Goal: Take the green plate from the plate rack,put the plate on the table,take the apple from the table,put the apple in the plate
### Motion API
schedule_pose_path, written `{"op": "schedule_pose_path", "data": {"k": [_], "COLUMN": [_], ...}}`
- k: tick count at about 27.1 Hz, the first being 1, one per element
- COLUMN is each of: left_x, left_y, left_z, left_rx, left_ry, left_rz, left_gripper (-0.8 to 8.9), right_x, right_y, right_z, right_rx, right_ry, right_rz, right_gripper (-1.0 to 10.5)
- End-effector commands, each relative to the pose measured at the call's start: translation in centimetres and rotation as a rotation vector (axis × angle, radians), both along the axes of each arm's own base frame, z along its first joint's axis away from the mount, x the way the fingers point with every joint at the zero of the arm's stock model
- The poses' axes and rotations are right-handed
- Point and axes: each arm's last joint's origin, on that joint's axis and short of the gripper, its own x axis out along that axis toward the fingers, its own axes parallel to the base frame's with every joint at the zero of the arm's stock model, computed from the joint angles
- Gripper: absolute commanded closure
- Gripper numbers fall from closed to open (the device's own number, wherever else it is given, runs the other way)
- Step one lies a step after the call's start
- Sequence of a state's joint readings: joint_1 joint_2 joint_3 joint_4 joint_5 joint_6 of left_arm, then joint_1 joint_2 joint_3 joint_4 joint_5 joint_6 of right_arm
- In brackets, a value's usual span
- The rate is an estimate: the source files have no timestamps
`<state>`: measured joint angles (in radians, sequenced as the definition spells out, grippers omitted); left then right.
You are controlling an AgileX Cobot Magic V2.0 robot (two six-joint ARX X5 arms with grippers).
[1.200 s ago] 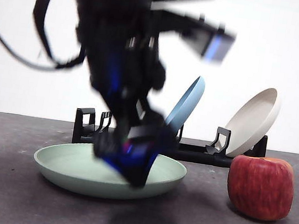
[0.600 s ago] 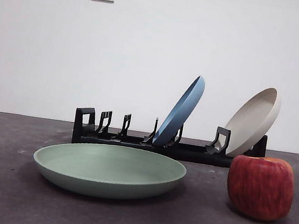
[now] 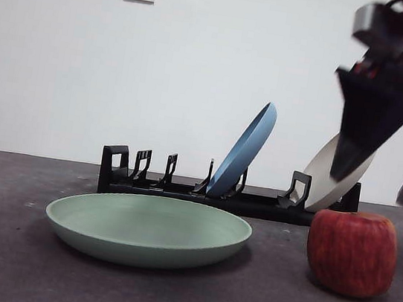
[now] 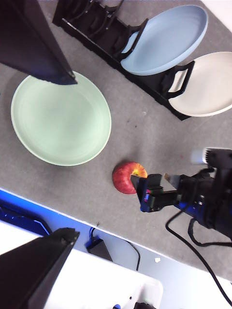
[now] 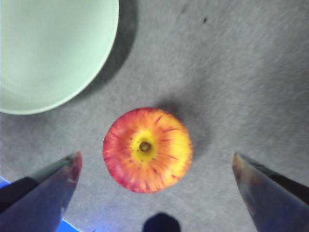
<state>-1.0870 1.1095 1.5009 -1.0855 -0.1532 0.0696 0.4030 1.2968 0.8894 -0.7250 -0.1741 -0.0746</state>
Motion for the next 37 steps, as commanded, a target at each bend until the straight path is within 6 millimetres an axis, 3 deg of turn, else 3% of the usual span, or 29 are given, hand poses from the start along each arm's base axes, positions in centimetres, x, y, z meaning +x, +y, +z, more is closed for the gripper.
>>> {"op": "schedule_pose_path", "data": {"k": [1, 18, 20, 26, 32, 37], "left_x": [0.0, 0.0, 0.0, 0.0, 0.0, 0.0], "left_y": [0.0, 0.0, 0.0, 0.0, 0.1, 0.1], "left_z": [-0.2, -0.2, -0.2, -0.2, -0.2, -0.2], "left_rx": [0.001, -0.002, -0.002, -0.001, 0.000, 0.003], "left_ry": [0.019, 0.019, 0.019, 0.018, 0.018, 0.019], "left_rz": [0.011, 0.015, 0.015, 0.017, 0.018, 0.017], "left_gripper": [3.10, 3.10, 3.10, 3.10, 3.10, 3.10], "right_x": [0.5, 2.0, 2.0, 2.0, 1.9, 1.4], "right_y": [0.6, 2.1, 2.2, 2.2, 2.2, 1.9], "right_z": [-1.0, -4.9, -5.1, -5.1, -4.9, -3.3], "right_rx": [-0.033, -0.104, -0.107, -0.101, -0.098, -0.073], "right_ry": [0.023, 0.142, 0.148, 0.157, 0.149, 0.093], "right_rz": [-0.001, 0.000, 0.002, -0.001, -0.001, -0.015], "right_gripper": [3.1, 3.4, 4.5, 9.6, 9.6, 9.6]}}
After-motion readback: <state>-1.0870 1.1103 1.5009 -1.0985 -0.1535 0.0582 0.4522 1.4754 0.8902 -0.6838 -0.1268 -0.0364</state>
